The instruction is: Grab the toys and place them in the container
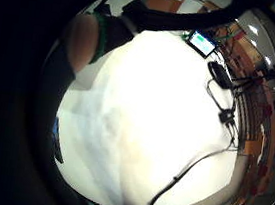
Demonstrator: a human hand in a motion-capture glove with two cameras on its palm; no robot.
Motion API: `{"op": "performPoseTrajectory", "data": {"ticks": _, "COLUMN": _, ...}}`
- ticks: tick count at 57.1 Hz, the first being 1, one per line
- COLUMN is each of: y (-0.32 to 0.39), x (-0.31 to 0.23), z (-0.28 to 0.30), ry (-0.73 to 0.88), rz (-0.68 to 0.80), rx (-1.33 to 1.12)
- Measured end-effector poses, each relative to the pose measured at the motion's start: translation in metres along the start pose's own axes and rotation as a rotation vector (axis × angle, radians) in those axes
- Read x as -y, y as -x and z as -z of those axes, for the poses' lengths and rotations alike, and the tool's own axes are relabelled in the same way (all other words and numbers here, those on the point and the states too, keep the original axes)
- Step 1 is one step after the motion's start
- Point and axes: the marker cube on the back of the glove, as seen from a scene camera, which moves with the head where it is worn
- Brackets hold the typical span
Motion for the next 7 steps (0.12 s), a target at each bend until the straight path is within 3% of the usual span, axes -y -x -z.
{"op": "performPoseTrajectory", "data": {"ticks": 7, "y": -0.0025, "x": -0.0062, "z": -0.0119, "ry": -0.012, "rz": -0.039, "rx": -0.049}}
